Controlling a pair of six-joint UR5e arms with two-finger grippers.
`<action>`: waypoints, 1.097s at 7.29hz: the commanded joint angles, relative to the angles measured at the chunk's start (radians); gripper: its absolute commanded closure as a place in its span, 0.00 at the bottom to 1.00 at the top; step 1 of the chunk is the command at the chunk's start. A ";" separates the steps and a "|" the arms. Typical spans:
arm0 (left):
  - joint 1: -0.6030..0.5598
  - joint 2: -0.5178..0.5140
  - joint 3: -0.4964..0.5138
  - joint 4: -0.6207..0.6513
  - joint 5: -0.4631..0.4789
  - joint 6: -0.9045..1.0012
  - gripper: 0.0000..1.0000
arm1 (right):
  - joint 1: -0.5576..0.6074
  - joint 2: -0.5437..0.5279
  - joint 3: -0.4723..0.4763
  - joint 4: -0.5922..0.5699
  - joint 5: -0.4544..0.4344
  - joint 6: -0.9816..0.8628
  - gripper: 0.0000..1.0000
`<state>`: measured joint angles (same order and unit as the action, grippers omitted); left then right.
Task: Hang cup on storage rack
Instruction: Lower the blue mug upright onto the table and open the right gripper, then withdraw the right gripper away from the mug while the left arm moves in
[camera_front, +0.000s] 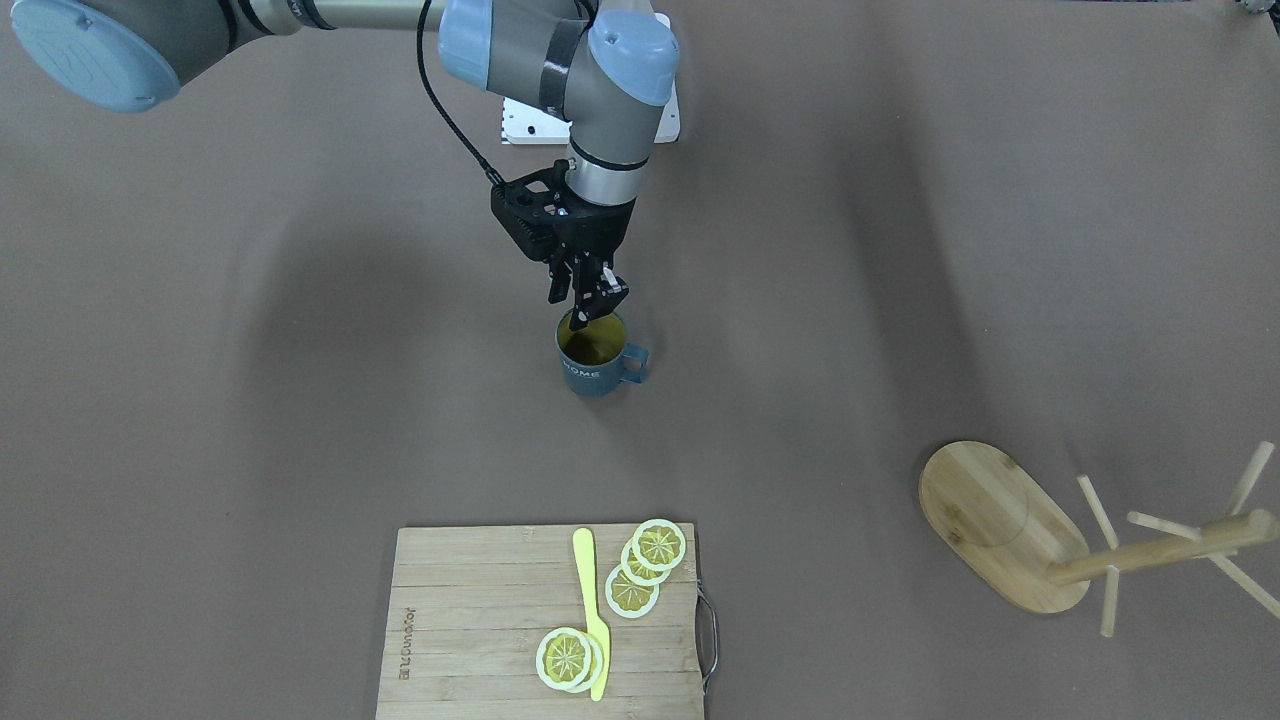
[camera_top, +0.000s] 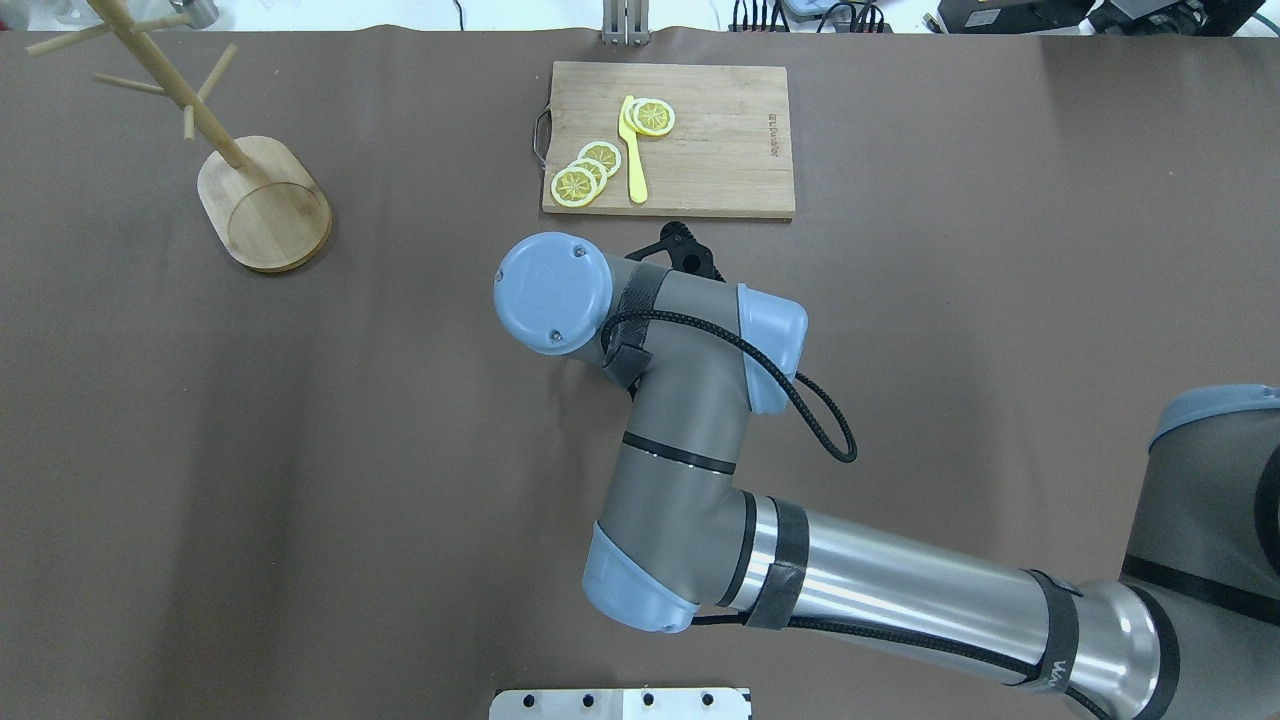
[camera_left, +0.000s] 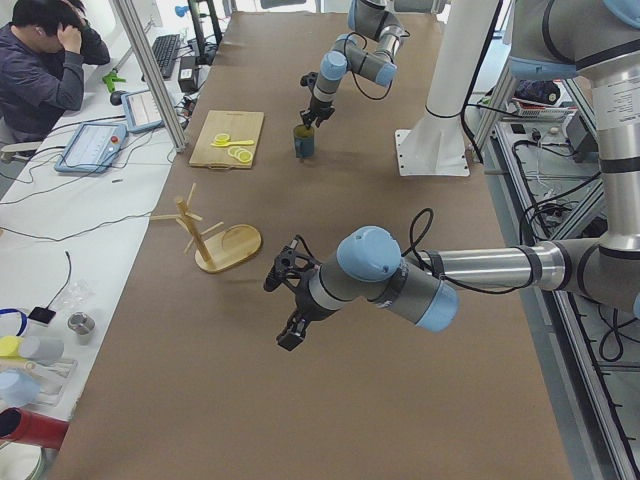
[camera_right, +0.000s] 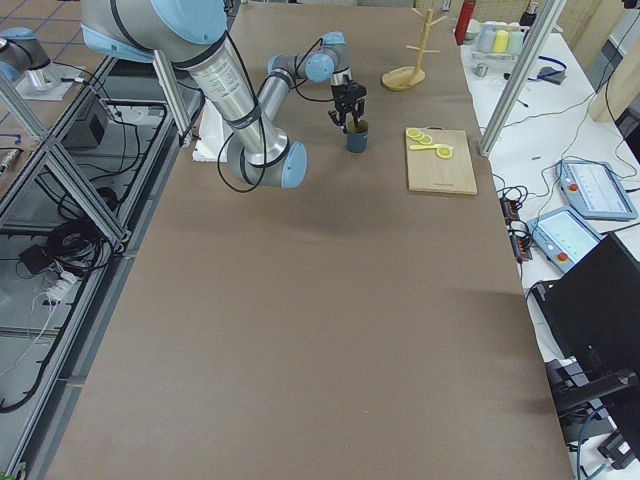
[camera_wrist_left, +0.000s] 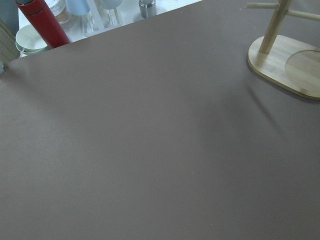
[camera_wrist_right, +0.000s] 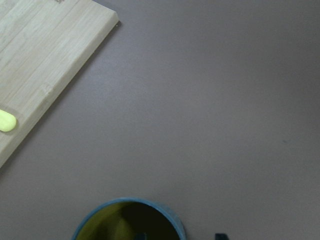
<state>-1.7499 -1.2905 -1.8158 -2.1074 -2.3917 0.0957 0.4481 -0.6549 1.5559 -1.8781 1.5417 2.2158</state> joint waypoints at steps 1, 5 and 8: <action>0.003 -0.007 0.000 -0.003 -0.026 -0.001 0.01 | 0.098 -0.079 0.108 0.000 0.082 -0.245 0.00; 0.039 -0.040 0.000 -0.118 -0.170 -0.004 0.00 | 0.308 -0.366 0.384 0.010 0.328 -0.833 0.00; 0.128 -0.050 -0.016 -0.191 -0.169 -0.136 0.00 | 0.513 -0.552 0.400 0.086 0.475 -1.282 0.00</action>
<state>-1.6650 -1.3364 -1.8237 -2.2428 -2.5612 0.0582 0.8789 -1.1194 1.9513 -1.8369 1.9570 1.1186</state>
